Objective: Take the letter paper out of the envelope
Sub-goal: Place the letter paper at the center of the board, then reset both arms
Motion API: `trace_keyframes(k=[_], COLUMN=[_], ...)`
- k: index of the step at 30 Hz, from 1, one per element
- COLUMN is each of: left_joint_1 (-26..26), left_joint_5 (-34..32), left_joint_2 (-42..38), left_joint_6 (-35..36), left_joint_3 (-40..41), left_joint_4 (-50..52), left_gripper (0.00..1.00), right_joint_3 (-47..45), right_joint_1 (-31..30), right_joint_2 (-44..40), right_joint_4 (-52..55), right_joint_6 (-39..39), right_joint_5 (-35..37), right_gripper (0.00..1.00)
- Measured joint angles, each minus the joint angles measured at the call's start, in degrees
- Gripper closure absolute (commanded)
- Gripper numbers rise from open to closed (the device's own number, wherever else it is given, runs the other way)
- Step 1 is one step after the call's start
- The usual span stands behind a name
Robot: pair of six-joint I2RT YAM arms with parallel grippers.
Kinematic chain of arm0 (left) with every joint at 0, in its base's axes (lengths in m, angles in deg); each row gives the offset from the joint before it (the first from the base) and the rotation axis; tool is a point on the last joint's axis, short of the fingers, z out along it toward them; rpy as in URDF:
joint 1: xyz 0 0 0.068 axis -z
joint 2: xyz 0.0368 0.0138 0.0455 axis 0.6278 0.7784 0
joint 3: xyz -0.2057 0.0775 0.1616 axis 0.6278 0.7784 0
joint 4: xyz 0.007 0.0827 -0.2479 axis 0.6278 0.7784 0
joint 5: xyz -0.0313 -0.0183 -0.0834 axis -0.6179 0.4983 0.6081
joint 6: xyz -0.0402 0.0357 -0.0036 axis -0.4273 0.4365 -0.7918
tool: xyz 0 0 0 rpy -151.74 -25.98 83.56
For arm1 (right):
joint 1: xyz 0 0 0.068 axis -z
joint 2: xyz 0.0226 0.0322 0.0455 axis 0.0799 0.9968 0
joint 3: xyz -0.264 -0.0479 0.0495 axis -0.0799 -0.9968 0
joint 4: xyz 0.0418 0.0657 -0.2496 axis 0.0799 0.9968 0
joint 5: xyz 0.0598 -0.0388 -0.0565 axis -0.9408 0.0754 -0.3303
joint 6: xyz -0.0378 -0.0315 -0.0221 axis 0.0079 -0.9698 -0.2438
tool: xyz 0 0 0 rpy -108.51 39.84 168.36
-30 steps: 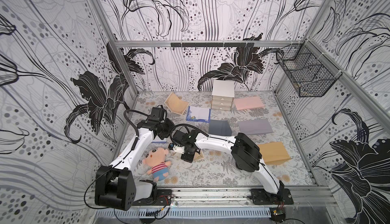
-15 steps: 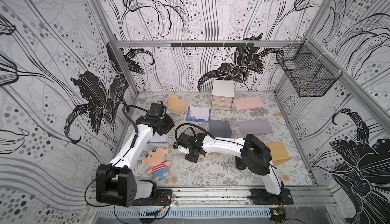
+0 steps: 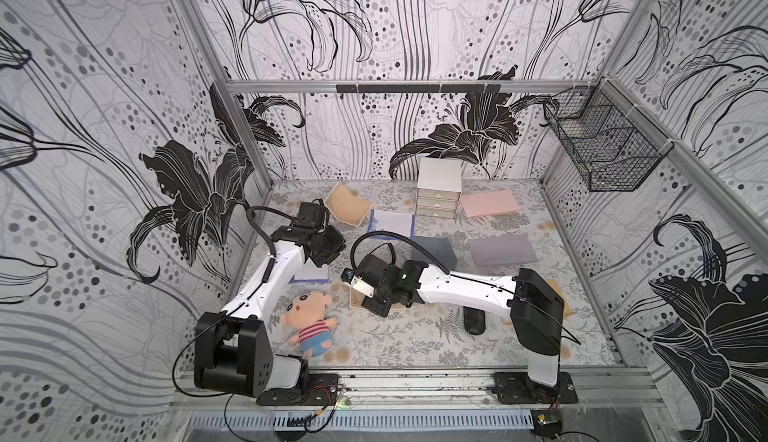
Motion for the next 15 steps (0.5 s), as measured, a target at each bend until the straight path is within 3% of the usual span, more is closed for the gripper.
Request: trace_keyframes(k=[5, 10, 11, 14, 15], left_joint_1=[0.20, 2.73, 3.06, 3.74, 3.56], left_joint_5=[2.82, 4.59, 4.74, 4.28, 3.56], left_joint_2=[-0.22, -0.28, -0.35, -1.57, -2.43], left_joint_6=[-0.96, -2.56, -2.69, -3.13, -3.08], left_joint_3=[2.01, 5.01, 5.31, 5.92, 5.92], left_joint_4=[-2.43, -3.19, -3.26, -2.78, -2.60], left_gripper=[0.70, 0.70, 0.67, 0.45, 0.39], right_joint_3=[-3.85, -10.32, -12.24, -18.38, -20.31], right_joint_1=[7.28, 13.18, 14.10, 17.31, 18.93], right_joint_2=[-5.57, -11.91, -13.44, -19.87, -22.62], right_joint_4=[-2.54, -7.74, -8.52, -9.42, -9.60], right_joint_6=[7.28, 16.41, 18.12, 23.82, 25.81], right_joint_5=[-3.30, -5.92, -6.08, -5.01, -4.15], right_gripper=[0.64, 0.63, 0.61, 0.51, 0.42])
